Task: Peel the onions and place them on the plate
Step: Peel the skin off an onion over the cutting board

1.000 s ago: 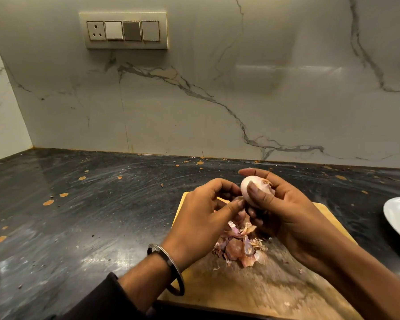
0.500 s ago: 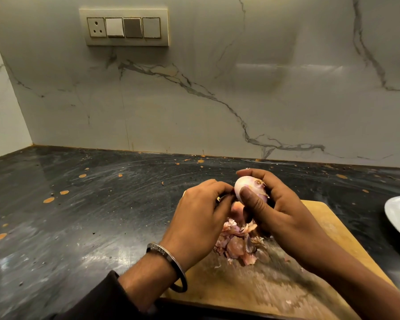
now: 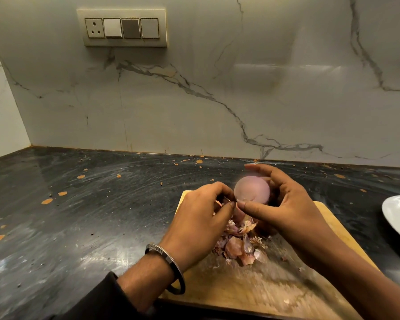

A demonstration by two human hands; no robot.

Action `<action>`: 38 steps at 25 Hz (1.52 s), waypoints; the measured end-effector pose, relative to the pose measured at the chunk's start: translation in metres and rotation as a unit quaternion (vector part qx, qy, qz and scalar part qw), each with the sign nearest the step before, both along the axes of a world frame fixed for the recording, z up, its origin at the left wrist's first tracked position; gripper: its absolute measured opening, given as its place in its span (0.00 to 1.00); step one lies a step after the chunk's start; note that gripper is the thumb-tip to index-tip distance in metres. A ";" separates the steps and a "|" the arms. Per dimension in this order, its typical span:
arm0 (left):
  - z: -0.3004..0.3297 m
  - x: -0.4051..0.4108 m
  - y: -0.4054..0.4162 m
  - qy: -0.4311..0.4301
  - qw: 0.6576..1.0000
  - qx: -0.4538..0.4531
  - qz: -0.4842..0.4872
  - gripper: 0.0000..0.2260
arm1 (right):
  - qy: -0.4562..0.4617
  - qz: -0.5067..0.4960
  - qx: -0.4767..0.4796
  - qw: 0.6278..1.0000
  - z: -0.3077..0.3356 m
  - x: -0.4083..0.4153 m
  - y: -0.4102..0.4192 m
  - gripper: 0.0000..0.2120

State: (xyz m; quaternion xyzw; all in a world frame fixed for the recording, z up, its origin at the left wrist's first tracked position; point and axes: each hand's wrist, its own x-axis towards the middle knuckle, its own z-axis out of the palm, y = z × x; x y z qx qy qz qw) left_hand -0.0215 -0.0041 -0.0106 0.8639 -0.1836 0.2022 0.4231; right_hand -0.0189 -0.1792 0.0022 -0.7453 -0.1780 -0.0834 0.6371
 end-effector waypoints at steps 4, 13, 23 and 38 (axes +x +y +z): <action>-0.001 0.000 0.000 0.016 0.999 -0.018 -0.026 0.05 | 0.005 -0.004 0.023 1.000 0.002 0.001 -0.003 0.26; 0.003 0.001 0.003 -0.036 0.996 -0.081 0.008 0.05 | 0.060 0.043 0.122 0.990 0.007 0.004 -0.003 0.25; 0.007 0.000 -0.001 -0.082 0.974 -0.200 -0.071 0.07 | 0.083 0.065 0.076 0.992 0.002 0.004 0.002 0.36; 0.007 -0.003 0.001 -0.218 0.974 -0.023 0.052 0.03 | 0.068 0.084 0.021 0.994 0.002 -0.001 0.002 0.27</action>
